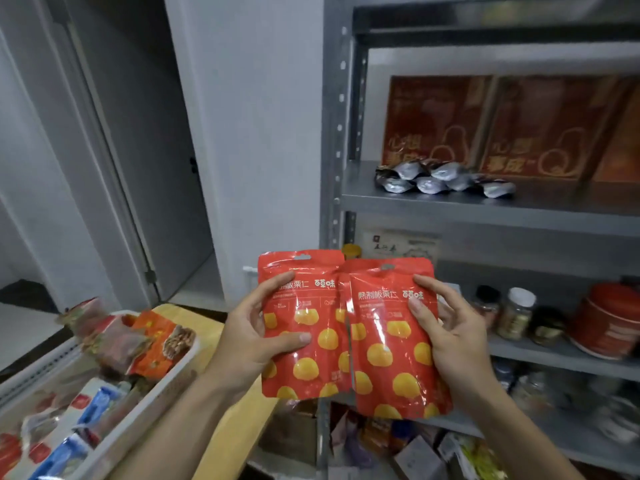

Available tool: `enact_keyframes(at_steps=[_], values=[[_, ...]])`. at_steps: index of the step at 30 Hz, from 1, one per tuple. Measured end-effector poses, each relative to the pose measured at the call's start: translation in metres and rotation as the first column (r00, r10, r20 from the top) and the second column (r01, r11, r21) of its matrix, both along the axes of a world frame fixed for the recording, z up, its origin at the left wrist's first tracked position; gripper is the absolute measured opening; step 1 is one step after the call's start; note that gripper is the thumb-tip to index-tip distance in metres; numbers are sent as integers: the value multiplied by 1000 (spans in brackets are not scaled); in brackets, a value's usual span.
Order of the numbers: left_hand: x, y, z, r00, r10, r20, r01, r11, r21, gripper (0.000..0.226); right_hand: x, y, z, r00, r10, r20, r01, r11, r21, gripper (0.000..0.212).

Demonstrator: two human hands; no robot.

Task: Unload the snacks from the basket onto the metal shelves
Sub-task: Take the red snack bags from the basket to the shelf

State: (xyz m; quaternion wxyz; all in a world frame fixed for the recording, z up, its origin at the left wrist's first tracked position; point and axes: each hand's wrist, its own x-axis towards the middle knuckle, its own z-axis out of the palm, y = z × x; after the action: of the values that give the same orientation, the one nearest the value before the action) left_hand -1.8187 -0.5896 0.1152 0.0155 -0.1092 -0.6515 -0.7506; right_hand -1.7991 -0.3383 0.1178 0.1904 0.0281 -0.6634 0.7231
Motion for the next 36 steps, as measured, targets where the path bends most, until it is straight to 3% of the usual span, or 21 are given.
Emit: enact_keyframes(at_steps=[10, 19, 28, 36], values=[[-14, 192, 26, 990, -145, -1, 144, 989, 40, 75, 31, 191, 22, 985, -171, -3, 171, 983, -65, 25], [-44, 307, 71, 973, -223, -58, 225, 974, 37, 77, 25, 290, 54, 969, -246, -37, 242, 966, -96, 22], [-133, 387, 112, 946, -299, -126, 301, 954, -9, 78, -37, 359, 91, 949, -314, -16, 312, 947, -74, 16], [-235, 449, 131, 964, -262, -49, 260, 965, -44, 73, -120, 417, 116, 913, -402, 67, 407, 911, -75, 17]])
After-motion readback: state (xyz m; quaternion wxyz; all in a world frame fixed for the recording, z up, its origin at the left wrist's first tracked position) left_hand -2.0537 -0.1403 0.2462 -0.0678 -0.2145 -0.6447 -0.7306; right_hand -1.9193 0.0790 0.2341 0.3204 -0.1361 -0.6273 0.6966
